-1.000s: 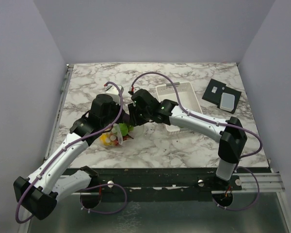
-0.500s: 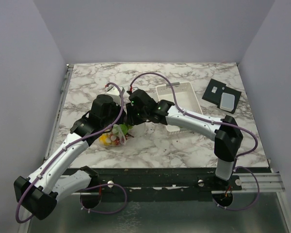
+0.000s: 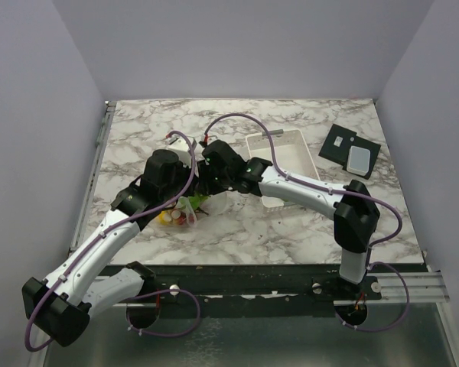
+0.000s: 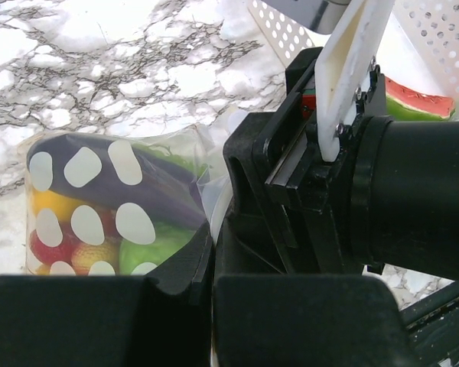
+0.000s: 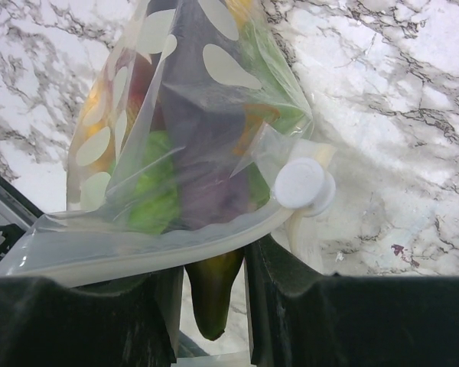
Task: Place the food in the zip-top bag and seal the zipper
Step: Place the fake vegetable in the zipper food storage bag, then pick up the fake fruit from the bin.
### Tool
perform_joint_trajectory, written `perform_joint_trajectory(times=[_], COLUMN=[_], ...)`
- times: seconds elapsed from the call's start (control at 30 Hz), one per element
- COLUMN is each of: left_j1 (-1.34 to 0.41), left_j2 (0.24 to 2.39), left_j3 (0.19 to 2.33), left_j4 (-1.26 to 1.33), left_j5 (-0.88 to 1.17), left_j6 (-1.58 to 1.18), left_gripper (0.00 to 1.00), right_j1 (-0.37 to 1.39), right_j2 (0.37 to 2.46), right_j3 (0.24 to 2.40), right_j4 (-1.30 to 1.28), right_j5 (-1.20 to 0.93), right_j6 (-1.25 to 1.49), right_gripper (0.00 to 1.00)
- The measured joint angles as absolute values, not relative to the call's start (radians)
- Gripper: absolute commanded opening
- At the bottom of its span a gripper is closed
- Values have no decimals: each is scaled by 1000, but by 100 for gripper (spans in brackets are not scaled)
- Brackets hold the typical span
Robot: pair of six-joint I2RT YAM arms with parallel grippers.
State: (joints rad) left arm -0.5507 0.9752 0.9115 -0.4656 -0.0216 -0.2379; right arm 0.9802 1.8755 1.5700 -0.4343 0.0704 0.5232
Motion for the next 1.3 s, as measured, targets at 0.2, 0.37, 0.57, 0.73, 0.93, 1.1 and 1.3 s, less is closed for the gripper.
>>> perform_joint_trajectory(times=[0.2, 0.37, 0.57, 0.73, 0.93, 1.1, 1.3], left_j1=[-551, -552, -552, -552, -552, -552, -552], left_j2=[975, 975, 975, 975, 975, 975, 975], left_j3=[909, 909, 909, 909, 909, 909, 909], left_j4=[-463, -461, -459, -459, -459, -459, -459], left_j5=[-44, -78, -92, -101, -105, -105, -105], left_j6=[-240, -245, -247, -249, -250, -250, -250], left_gripper=[0, 0, 0, 0, 0, 0, 0], right_j1=[980, 979, 975, 975, 975, 975, 960], right_j2=[1876, 1869, 1822, 1739, 1619, 1532, 1452], right_j3=[1568, 1553, 1523, 1500, 1453, 1448, 1433], right_j4=[-420, -397, -394, -394, -414, -474, -547], right_j5=[76, 93, 96, 96, 124, 206, 300], right_j6=[524, 524, 523, 519, 506, 477, 432], right_gripper=[49, 64, 70, 71, 71, 71, 71])
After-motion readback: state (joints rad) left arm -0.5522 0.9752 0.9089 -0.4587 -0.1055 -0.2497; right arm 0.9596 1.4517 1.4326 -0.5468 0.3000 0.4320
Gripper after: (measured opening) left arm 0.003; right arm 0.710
